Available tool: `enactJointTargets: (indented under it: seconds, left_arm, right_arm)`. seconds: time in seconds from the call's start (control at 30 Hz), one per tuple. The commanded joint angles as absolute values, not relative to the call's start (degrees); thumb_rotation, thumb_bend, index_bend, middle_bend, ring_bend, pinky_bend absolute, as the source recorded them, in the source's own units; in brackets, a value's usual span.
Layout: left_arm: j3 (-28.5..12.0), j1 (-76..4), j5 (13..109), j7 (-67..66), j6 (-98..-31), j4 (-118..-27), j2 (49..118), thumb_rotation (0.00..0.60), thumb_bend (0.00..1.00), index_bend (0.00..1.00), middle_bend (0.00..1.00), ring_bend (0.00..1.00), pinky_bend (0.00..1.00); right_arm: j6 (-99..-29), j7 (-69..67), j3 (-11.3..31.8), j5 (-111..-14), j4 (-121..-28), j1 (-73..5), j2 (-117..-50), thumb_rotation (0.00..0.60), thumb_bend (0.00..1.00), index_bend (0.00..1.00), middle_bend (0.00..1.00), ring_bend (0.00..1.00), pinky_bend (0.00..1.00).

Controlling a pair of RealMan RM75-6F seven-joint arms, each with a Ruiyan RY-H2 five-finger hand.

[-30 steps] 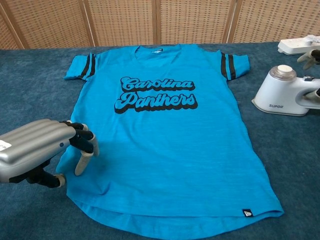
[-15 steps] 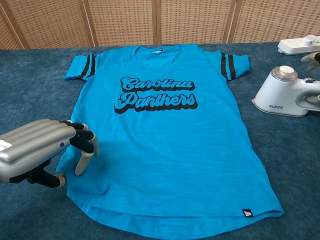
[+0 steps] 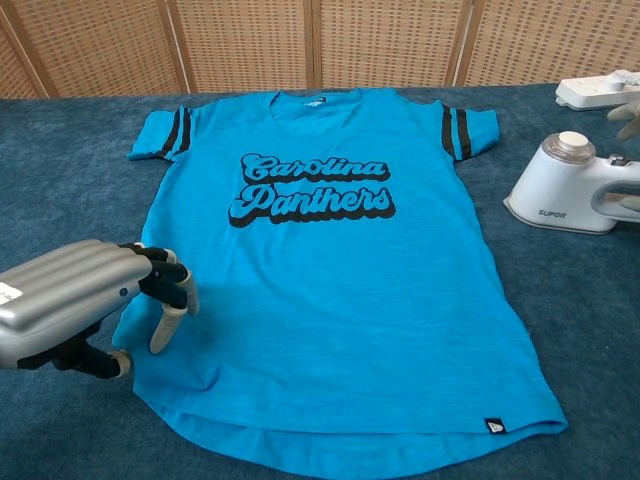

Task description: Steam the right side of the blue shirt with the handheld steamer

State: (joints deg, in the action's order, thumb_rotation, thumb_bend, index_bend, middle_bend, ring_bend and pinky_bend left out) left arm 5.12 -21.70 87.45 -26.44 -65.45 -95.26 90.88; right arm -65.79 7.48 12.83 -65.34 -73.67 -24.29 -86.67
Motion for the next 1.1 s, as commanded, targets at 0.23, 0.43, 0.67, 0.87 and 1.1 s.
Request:
enactJointTargets:
  seconds: [0.23,0.43,0.67,0.87,1.1]
  left_arm:
    - [5.60,-21.21,87.99,-26.36,-66.26,-95.94,89.98,0.600,0.42,0.65,0.37,0.23,0.22]
    - [6.44,-20.52,86.68,-29.63,-66.17,-99.34,87.50,0.600,0.32,0.65,0.37,0.23,0.22]
    - [7.04,-19.50,86.05,-32.09,-67.33,-102.97,84.75,0.595,0.13,0.50,0.36,0.23,0.22]
    - [6.68,-18.12,86.82,-33.44,-70.65,-105.55,82.07,0.419,0.09,0.40,0.34,0.22,0.22]
    - [5.27,-16.29,87.10,-31.56,-75.26,-107.57,77.43,0.420,0.10,0.40,0.34,0.22,0.22]
  right_arm:
    - [-72.43,5.24,10.89,-70.81,-83.29,-20.11,-80.99,0.600,0.28,0.10,0.20,0.11,0.09]
    - [-74.47,5.18,10.70,-71.76,-88.14,-18.48,-77.85,0.600,0.28,0.10,0.20,0.11,0.09]
    - [-75.12,5.31,10.98,-71.87,-90.46,-17.83,-76.17,0.600,0.28,0.10,0.20,0.11,0.09]
    - [-75.53,6.33,10.83,-71.51,-93.05,-17.11,-74.65,0.600,0.28,0.10,0.20,0.11,0.09]
    - [-76.02,7.65,10.41,-71.27,-94.76,-16.38,-73.55,0.600,0.28,0.10,0.20,0.11,0.09]
